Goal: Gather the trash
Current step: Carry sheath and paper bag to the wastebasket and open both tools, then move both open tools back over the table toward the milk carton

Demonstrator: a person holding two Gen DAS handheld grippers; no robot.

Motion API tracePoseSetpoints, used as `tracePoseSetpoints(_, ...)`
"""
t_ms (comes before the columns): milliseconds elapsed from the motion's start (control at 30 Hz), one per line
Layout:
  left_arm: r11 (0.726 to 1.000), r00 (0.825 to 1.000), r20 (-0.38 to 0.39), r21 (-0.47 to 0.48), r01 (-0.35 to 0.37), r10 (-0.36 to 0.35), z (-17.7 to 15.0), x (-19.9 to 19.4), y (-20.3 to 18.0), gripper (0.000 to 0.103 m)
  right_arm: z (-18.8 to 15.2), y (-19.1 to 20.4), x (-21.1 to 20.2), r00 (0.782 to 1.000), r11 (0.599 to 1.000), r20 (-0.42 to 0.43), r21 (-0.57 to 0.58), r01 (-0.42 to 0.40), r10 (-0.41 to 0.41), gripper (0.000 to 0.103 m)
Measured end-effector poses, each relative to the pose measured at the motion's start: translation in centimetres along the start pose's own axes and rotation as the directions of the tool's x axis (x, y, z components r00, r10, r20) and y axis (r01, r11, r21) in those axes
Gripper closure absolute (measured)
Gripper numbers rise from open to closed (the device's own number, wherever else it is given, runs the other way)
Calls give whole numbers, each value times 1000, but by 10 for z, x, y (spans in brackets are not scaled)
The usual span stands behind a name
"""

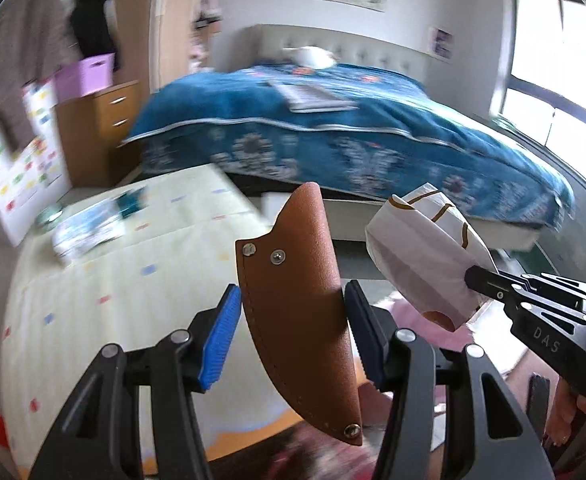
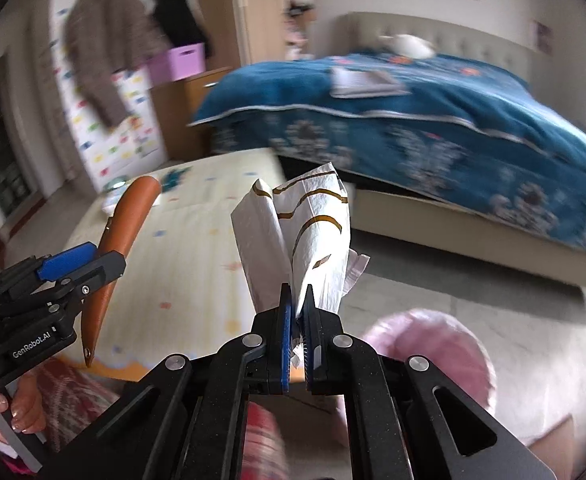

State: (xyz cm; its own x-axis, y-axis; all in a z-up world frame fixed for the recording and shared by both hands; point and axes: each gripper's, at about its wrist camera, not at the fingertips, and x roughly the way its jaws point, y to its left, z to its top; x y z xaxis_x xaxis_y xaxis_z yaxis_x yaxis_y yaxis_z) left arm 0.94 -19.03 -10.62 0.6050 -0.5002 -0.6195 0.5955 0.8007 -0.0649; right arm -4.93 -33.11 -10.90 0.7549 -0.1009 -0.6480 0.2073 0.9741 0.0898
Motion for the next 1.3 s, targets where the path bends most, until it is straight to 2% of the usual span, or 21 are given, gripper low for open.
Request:
tracePoseSetpoints(133, 993, 997, -7, 92, 80, -80, 8, 19, -55, 51, -10, -38, -10, 997, 994, 4, 76, 82, -83, 98)
tracePoseSetpoints(233, 983, 992, -15, 130, 126, -125, 9, 31, -85, 51, -22, -77, -22, 985, 975, -6, 140, 172, -173, 98)
tracePoseSetpoints(333, 974, 986, -43, 155, 166, -161, 9, 48, -111, 50, -31, -103, -23, 977, 961, -26, 177, 211, -209, 97)
tracePoseSetpoints(500, 960, 975, -96, 183, 213, -198, 6, 75, -141, 50, -41, -142, -12, 972, 950, -66, 206, 235, -226, 95)
tracePoseSetpoints(700, 949, 960, -137, 170, 264, -243, 4, 93, -147, 49, -56, -173, 1, 972, 949, -117, 219, 226, -205, 94)
tracePoseSetpoints(733, 950, 960, -140, 168, 264, -242, 4, 95, -147, 43, -57, -173, 4, 972, 949, -121, 219, 225, -202, 94)
tracePoseSetpoints(767, 950, 960, -138, 166, 264, -243, 4, 95, -146, 33, -59, -180, 9, 973, 952, -133, 219, 215, -190, 91)
tracePoseSetpoints(833, 950, 960, -129, 163, 267, -248, 6, 94, -144, 29, -60, -177, 15, 970, 949, -144, 224, 223, -194, 83)
tracePoseSetpoints(900, 951, 962, -124, 165, 261, -242, 7, 92, -141, 29, -63, -178, 16, 969, 947, -150, 227, 228, -197, 60)
tracePoseSetpoints(1133, 973, 979, -92, 128, 194, -183, 10, 75, -110, 29, -65, -169, -7, 965, 934, -130, 249, 256, -229, 59)
tracePoseSetpoints(1300, 986, 991, -51, 103, 128, -124, 11, 52, -80, 29, -57, -156, -14, 977, 944, -81, 254, 209, -195, 59)
